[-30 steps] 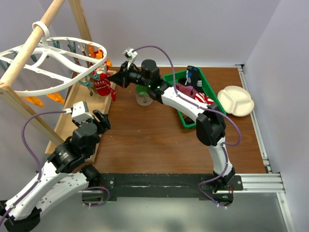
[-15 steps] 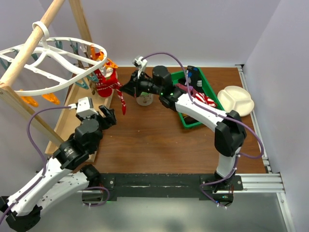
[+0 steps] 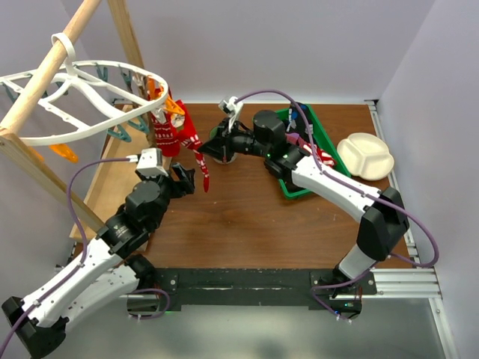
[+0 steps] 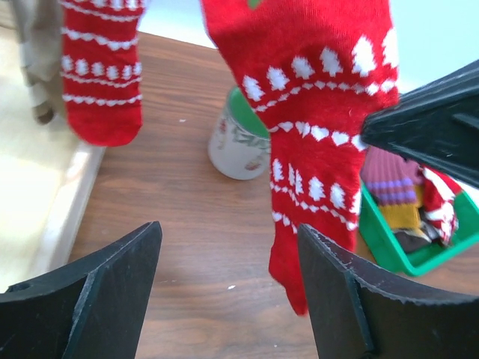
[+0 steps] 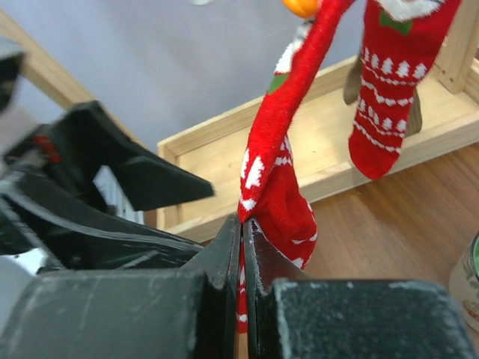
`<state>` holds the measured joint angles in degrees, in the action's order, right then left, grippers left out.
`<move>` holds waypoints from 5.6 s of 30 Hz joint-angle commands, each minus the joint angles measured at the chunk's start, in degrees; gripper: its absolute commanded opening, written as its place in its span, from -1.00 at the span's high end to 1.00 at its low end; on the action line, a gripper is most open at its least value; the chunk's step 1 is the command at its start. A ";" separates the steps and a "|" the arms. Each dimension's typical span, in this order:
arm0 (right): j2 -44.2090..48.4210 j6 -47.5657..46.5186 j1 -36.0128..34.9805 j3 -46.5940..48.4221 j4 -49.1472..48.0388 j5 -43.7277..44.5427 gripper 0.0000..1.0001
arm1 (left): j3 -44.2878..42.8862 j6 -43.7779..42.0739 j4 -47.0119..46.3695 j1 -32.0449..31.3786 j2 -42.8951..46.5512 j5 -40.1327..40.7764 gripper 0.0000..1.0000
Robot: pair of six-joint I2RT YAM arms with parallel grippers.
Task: Remove the socks clipped to the hanger
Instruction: Remove the sock from the hanger.
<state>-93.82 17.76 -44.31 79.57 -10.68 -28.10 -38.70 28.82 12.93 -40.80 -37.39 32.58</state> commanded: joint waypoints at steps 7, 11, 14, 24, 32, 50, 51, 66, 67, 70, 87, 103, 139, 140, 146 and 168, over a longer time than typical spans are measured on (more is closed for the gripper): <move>5.49 2.63 -1.47 -2.31 -1.36 -6.79 1.00 | 3.19 -4.12 -10.99 3.00 -0.67 -11.57 -0.59; 5.49 3.07 -2.53 -2.58 -1.80 -7.15 1.00 | 4.59 -3.51 -14.41 3.27 -0.06 -15.17 -0.61; 4.96 3.33 -3.14 -2.58 -2.15 -7.24 1.00 | 5.91 -2.98 -16.26 3.35 0.91 -17.72 -0.63; 4.17 2.54 -3.32 -2.31 -2.15 -5.13 1.00 | 7.06 -2.80 -14.51 3.35 4.42 -21.94 -0.67; 3.91 2.20 -3.41 -1.79 -1.89 -4.95 1.00 | 7.67 -2.80 -15.48 3.35 5.83 -23.44 -0.70; 4.26 1.75 -5.34 -0.82 -1.01 -5.12 1.00 | 8.02 -1.13 -21.19 3.27 2.32 -15.54 -0.68; 4.17 1.84 -5.52 -0.73 -1.01 -5.04 1.00 | 8.20 -1.05 -22.06 3.35 2.32 -15.18 -0.66; 2.15 2.54 -7.01 1.38 -1.36 -3.90 1.00 | 10.48 -1.92 -24.09 3.27 4.34 -12.27 0.83; 1.98 2.54 -6.93 1.55 -1.36 -3.20 1.00 | 10.40 -2.10 -23.83 3.27 4.34 -12.45 0.98; 1.80 2.02 -6.84 2.08 -1.19 -1.62 0.76 | 9.96 -1.40 -21.63 3.27 4.34 -12.36 1.00; -0.38 -3.79 -3.16 12.70 1.45 9.91 -0.22 | 9.52 1.15 -14.51 3.27 6.98 -15.44 1.00; -14.90 0.34 -0.60 31.87 2.24 2.70 -0.22 | 7.24 0.89 -10.82 3.27 7.33 -18.25 1.00; -23.51 9.04 -2.79 36.36 -7.51 4.19 -0.04 | 6.44 0.01 -10.99 3.27 6.36 -18.87 1.00; -23.86 9.40 -2.88 36.27 -8.13 4.63 -0.04 | 6.44 -0.08 -10.99 3.18 6.45 -18.95 1.00; -24.66 10.80 -2.97 36.27 -11.11 6.74 0.06 | 6.35 -0.52 -11.08 3.27 6.36 -18.95 1.00; -22.72 10.63 -3.06 34.34 -11.21 9.98 -0.08 | 6.71 -0.08 -9.41 3.27 7.68 -18.16 1.00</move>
<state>-119.00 29.61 -46.94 113.84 -20.23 -20.16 -29.91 29.36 5.28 -37.89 -29.61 14.72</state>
